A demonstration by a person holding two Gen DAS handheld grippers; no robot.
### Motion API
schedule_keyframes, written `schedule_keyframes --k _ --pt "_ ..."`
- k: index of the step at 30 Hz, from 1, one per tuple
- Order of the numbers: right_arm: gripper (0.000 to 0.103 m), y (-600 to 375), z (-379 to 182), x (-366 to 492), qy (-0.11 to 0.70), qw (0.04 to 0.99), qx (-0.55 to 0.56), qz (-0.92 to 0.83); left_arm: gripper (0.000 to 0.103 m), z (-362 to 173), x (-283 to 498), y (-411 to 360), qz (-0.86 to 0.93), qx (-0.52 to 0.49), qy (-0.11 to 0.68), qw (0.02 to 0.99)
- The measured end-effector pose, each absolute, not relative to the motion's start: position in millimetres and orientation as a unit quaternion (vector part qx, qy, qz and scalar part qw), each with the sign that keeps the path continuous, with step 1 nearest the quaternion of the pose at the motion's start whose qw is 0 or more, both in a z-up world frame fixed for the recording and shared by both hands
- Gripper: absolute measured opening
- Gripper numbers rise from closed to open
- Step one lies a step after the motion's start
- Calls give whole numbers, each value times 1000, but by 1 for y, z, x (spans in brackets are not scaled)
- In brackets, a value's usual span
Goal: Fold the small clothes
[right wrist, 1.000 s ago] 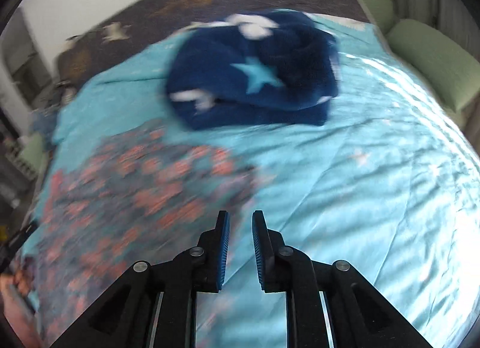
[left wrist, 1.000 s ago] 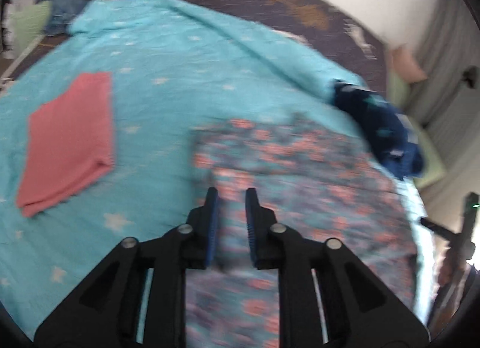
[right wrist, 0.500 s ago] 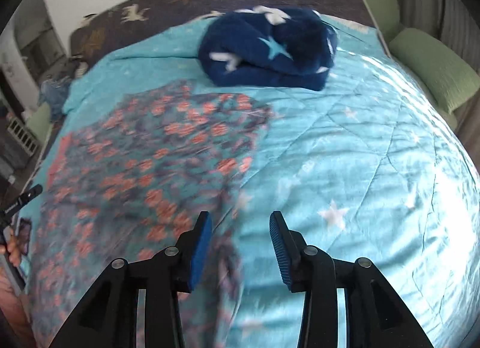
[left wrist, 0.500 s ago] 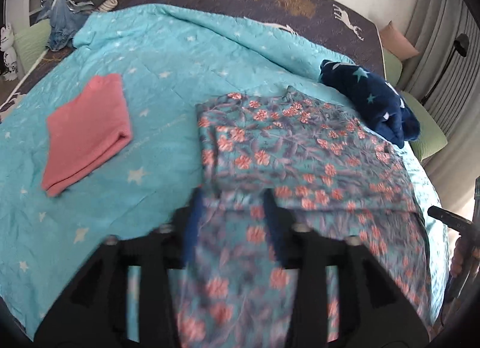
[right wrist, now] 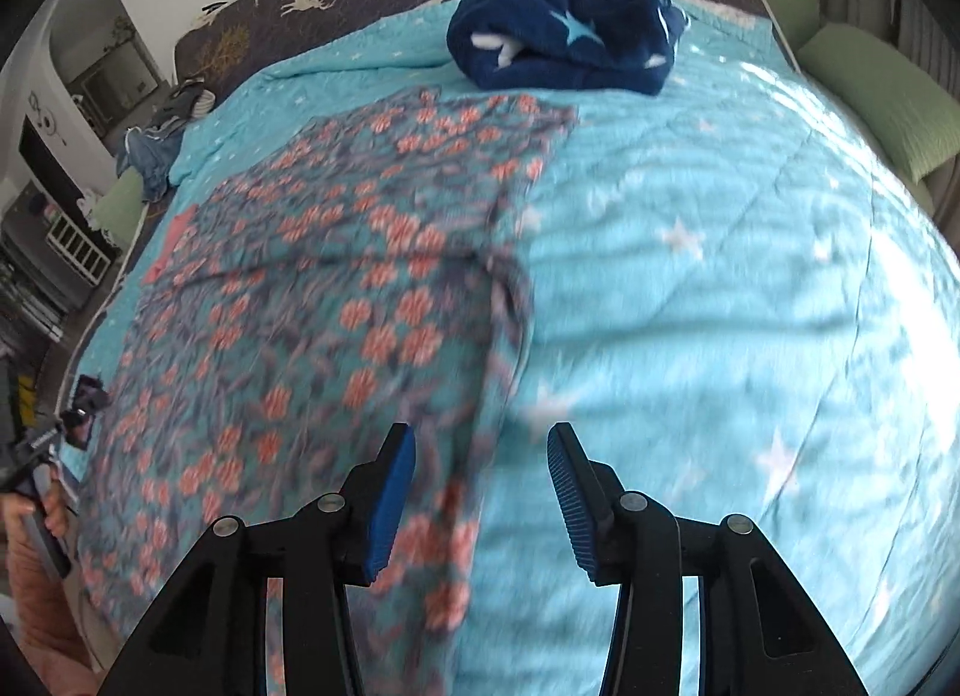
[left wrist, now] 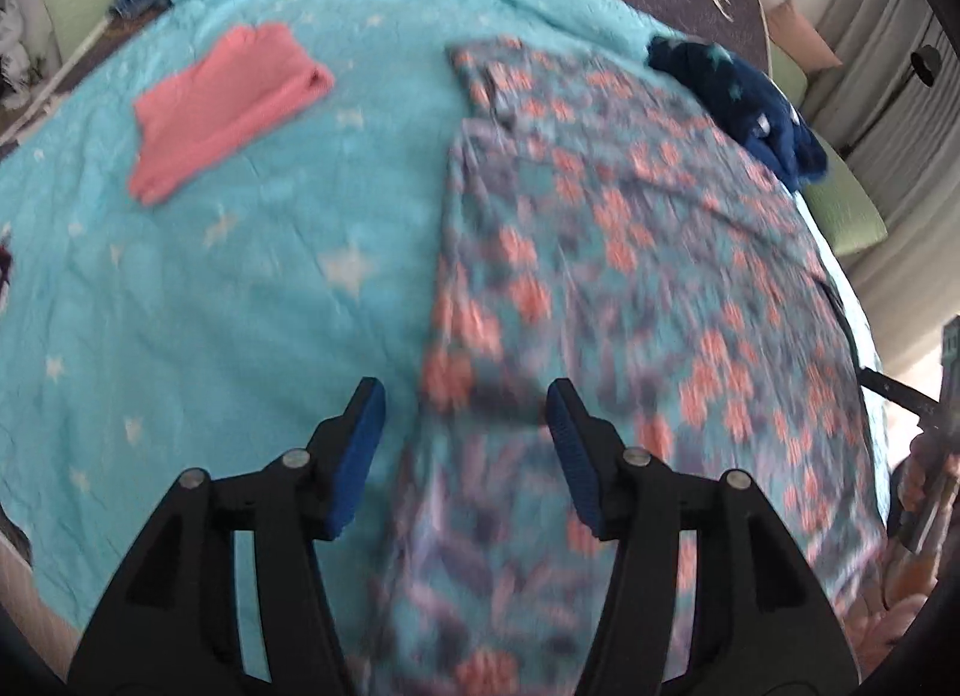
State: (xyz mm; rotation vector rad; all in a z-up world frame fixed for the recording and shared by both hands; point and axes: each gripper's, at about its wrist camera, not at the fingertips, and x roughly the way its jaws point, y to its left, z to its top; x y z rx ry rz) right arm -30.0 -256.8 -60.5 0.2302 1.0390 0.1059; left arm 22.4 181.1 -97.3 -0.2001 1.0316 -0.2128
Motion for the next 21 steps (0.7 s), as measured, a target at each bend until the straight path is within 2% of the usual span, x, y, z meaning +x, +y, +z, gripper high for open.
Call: schedule_keyframes --k 4,9,15,16,17,18,19,21 --pt "47 -254 -67 -60 504 852 122 67 58 -95 -6 181 -129 -83 496 855" --pt "55 -254 -67 -103 502 849 133 93 58 -91 -41 185 -153 -68 507 845" --pt "55 -250 -69 -138 523 830 141 132 57 -96 -60 195 -174 -102 510 836" --pt "55 -249 -69 -139 525 826 147 144 51 -96 -61 195 -179 -108 509 835" --pt "49 -247 -70 -139 526 823 152 154 38 -95 -61 194 -191 -120 508 831" --pt "37 -245 -70 -138 530 817 156 164 31 -95 -61 194 -204 -133 511 825" --pt "32 -242 -71 -137 537 811 157 172 23 -94 -62 194 -211 -142 512 821" --pt "24 -237 -71 -136 544 808 149 172 17 -94 -66 193 -210 -142 512 820"
